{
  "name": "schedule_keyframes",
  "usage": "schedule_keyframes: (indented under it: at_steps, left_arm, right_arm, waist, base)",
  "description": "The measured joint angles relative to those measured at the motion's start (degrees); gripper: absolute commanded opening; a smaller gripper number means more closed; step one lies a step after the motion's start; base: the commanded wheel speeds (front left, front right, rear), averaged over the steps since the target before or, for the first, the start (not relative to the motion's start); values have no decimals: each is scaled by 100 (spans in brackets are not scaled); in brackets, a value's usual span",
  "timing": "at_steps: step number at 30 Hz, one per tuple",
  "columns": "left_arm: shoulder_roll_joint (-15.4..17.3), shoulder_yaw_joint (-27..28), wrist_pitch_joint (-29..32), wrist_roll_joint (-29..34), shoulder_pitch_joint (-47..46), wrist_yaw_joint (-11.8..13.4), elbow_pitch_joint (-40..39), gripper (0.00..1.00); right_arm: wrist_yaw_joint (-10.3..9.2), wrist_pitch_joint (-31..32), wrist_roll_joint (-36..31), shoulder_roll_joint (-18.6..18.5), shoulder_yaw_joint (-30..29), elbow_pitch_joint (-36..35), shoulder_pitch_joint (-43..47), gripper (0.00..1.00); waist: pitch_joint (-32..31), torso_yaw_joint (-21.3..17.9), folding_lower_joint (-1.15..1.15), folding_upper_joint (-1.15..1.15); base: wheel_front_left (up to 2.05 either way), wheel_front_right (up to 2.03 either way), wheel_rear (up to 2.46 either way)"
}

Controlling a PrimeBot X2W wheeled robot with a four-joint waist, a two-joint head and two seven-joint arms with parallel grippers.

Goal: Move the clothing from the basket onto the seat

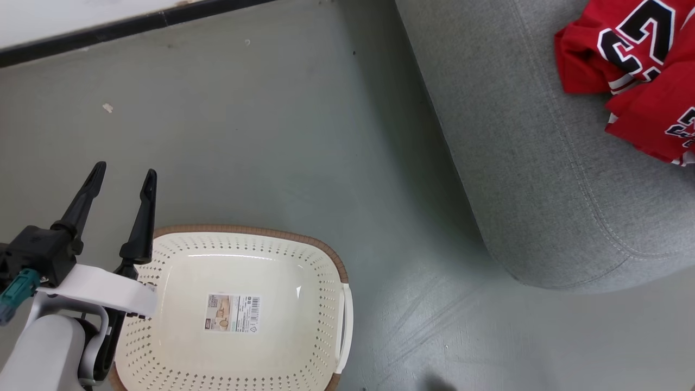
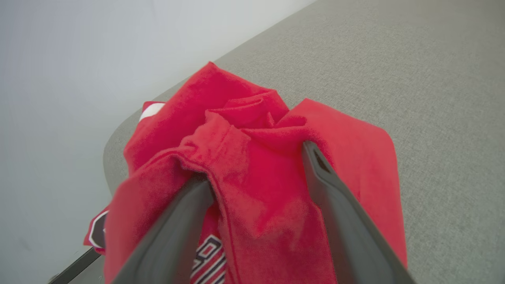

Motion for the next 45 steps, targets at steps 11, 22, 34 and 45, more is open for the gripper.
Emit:
schedule_keyframes:
  at_steps: [11,22,34,45]
  left_arm:
    - [-148,-4,-143,-9,-1,-1,230,100]
    - [-305,91,-278,-111,2,0,472,100]
    - [-494,244,-350,-253,103,0,648,100]
    - [-682,479,-393,-436,377,8,726,100]
  right_arm:
    - [0,-274,-290,294,175,-627,454,100]
    - [-1,-270,-348,477,633,-1237,1263,100]
    - [-1,-126,-66,504,1813,-1572,1692,100]
    - [-1,-298,520,476,3398,-1834,1929,100]
  waist:
    - [-315,2,0,0]
    - [-738,106,0,0]
    - [-1149,321,0,0]
    - [-1548,697,0,0]
  base:
    - [0,0,0]
    - [0,0,0]
    - [0,0,0]
    - [0,0,0]
